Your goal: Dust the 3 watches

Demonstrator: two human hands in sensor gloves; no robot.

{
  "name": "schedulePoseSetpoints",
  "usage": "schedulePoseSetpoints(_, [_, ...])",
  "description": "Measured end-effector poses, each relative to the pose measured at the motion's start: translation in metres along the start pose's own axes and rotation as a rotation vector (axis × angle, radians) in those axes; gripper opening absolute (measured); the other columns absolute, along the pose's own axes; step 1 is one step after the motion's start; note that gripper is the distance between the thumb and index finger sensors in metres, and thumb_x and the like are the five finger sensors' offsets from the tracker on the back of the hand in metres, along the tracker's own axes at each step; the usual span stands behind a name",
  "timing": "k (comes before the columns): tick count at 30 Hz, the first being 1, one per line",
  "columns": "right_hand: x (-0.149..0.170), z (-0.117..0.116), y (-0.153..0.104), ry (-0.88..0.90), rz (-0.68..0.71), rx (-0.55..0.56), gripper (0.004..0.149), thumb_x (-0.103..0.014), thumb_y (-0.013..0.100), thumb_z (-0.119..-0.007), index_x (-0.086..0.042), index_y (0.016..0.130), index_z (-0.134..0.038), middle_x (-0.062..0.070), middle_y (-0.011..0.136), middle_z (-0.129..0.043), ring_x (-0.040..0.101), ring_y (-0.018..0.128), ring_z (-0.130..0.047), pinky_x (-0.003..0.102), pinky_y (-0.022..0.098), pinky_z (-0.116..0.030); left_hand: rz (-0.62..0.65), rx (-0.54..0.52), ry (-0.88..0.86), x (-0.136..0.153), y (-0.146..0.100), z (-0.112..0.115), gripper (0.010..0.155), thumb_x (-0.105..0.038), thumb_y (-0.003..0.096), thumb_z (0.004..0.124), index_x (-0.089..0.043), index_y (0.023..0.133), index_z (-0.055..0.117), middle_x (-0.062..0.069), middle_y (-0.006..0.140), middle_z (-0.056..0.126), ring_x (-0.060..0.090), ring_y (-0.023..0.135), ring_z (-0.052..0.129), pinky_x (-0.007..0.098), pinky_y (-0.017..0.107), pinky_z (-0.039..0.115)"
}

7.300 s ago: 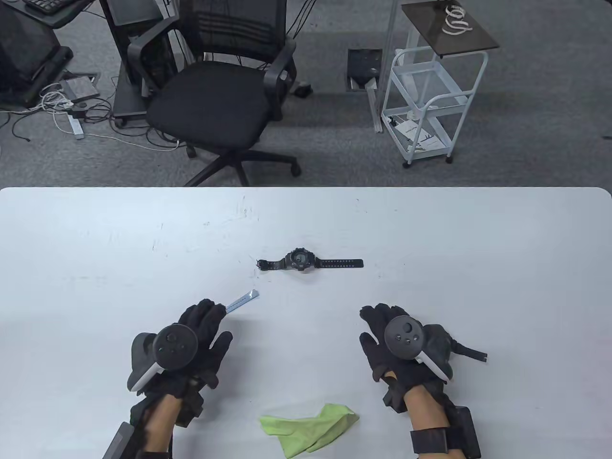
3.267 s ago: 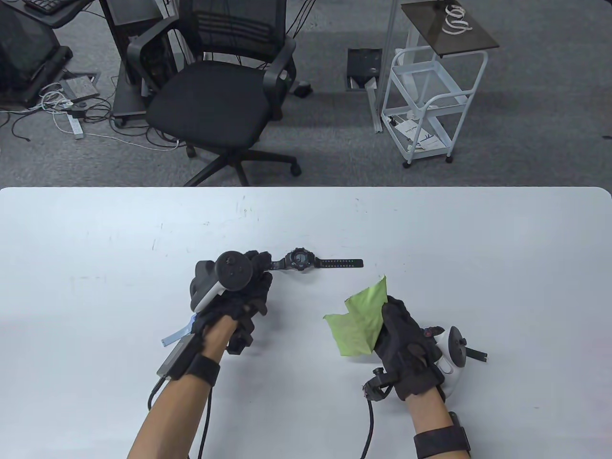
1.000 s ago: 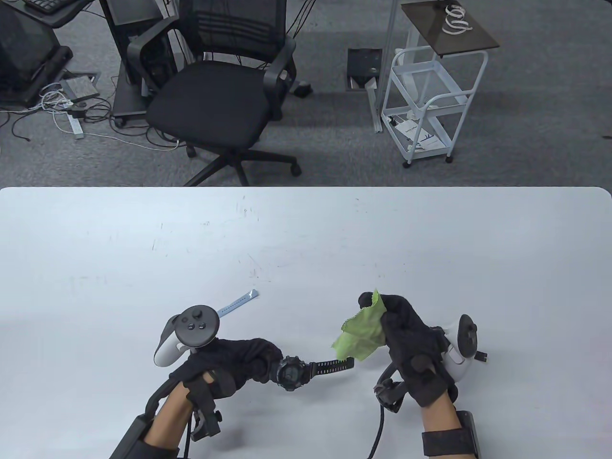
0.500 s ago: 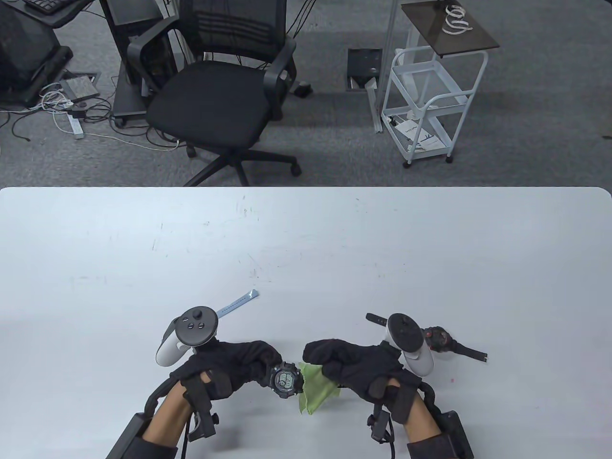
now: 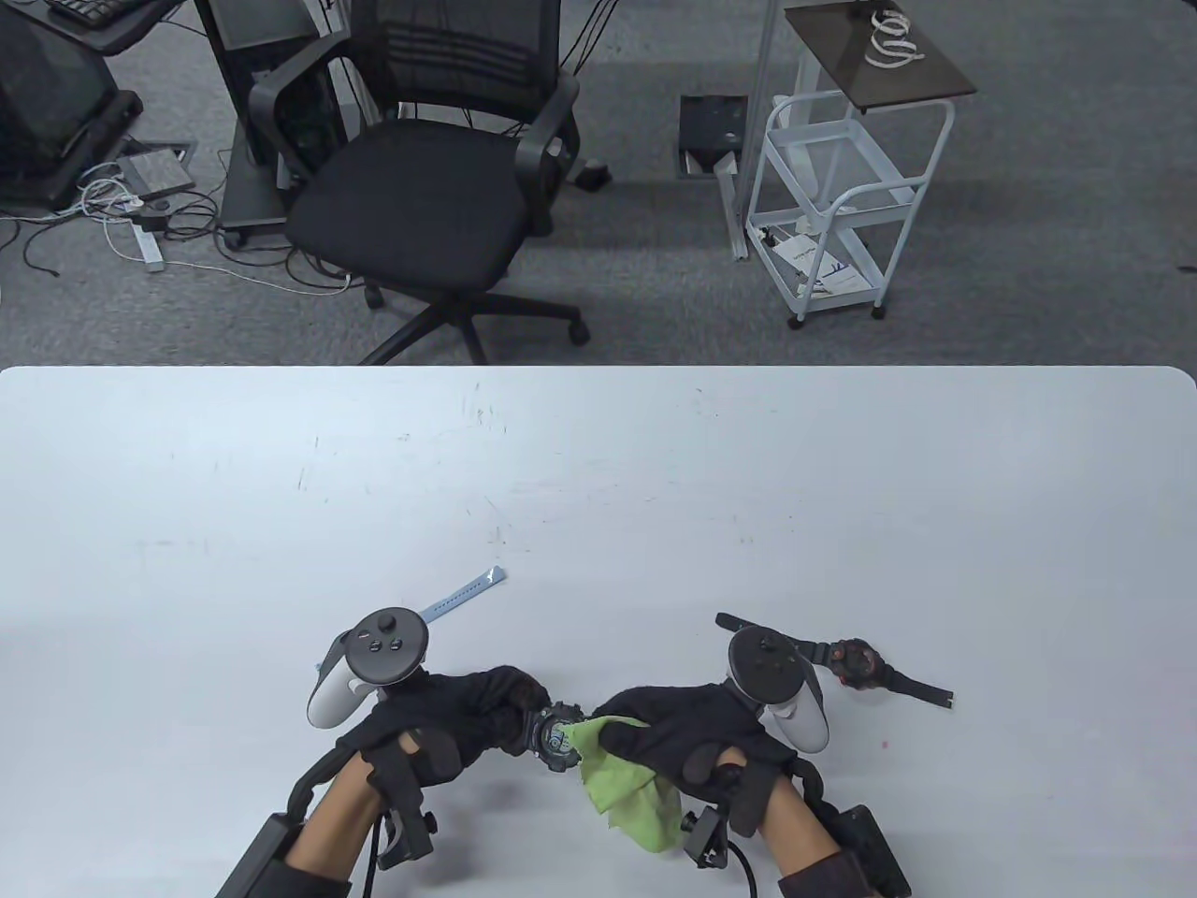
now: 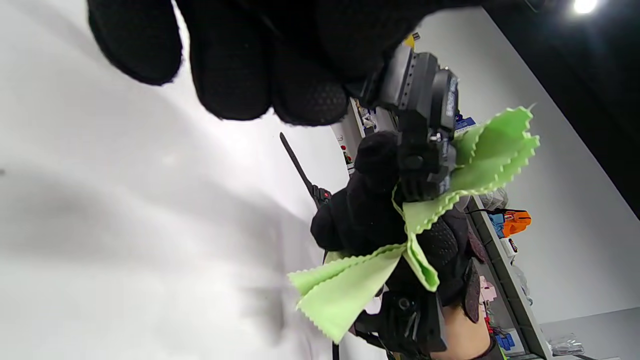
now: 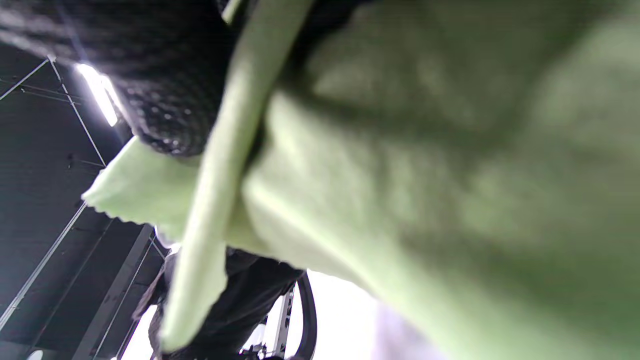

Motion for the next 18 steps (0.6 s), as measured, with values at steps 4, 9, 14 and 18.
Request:
schedulePoseSetpoints(4, [0.001, 0.005, -0.001, -0.047, -0.008, 0.013, 0.05, -0.054, 0.039, -0.089, -0.017, 0.069, -0.103, -0.005, 0.04, -0.111, 0.006, 0.024, -0.107, 0.044, 0.033, -0.09, -0.007, 0.004, 0.01, 0.0, 0.0, 0.002, 0.048, -0.027, 0.0506, 0.075, -0.015, 0.097, 0.081, 0.01, 0.076, 0.097, 0.035, 0.07, 0.093, 0.065, 0.063, 0.071])
schedulePoseSetpoints(9, [0.001, 0.003, -0.001, 0.006, 0.003, -0.054, 0.049, -0.041, 0.041, -0.088, -0.017, 0.082, -0.097, 0.001, 0.055, -0.109, 0.014, 0.038, -0.107, 0.049, 0.042, -0.086, 0.02, -0.021, -0.005, -0.003, -0.003, 0.0, 0.048, -0.028, 0.0502, 0.075, -0.015, 0.096, 0.081, 0.01, 0.074, 0.097, 0.035, 0.068, 0.095, 0.064, 0.062, 0.072])
schedulePoseSetpoints(14, [0.005, -0.003, 0.0, -0.031, -0.03, -0.065, 0.048, -0.037, 0.043, -0.086, -0.02, 0.087, -0.094, 0.002, 0.062, -0.107, 0.015, 0.042, -0.106, 0.051, 0.043, -0.085, 0.032, -0.043, 0.018, -0.007, -0.011, -0.002, 0.048, -0.029, 0.05, 0.075, -0.013, 0.094, 0.083, 0.01, 0.072, 0.098, 0.034, 0.066, 0.096, 0.063, 0.061, 0.074])
schedulePoseSetpoints(18, [0.006, 0.001, -0.001, -0.161, -0.046, 0.023, 0.046, -0.05, 0.043, -0.088, -0.017, 0.072, -0.102, -0.002, 0.045, -0.11, 0.008, 0.028, -0.106, 0.046, 0.035, -0.089, 0.03, -0.058, 0.029, -0.008, -0.014, -0.005, 0.048, -0.029, 0.0497, 0.075, -0.012, 0.094, 0.083, 0.011, 0.071, 0.099, 0.034, 0.065, 0.097, 0.063, 0.06, 0.074])
Point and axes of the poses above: the tracker on the back of each hand, its own x axis roughly to the little-finger side, its own y axis roughly from the wrist to the fingertips, z = x × y, the point moved 1 cm from there along y, roughly from the wrist to the fingertips
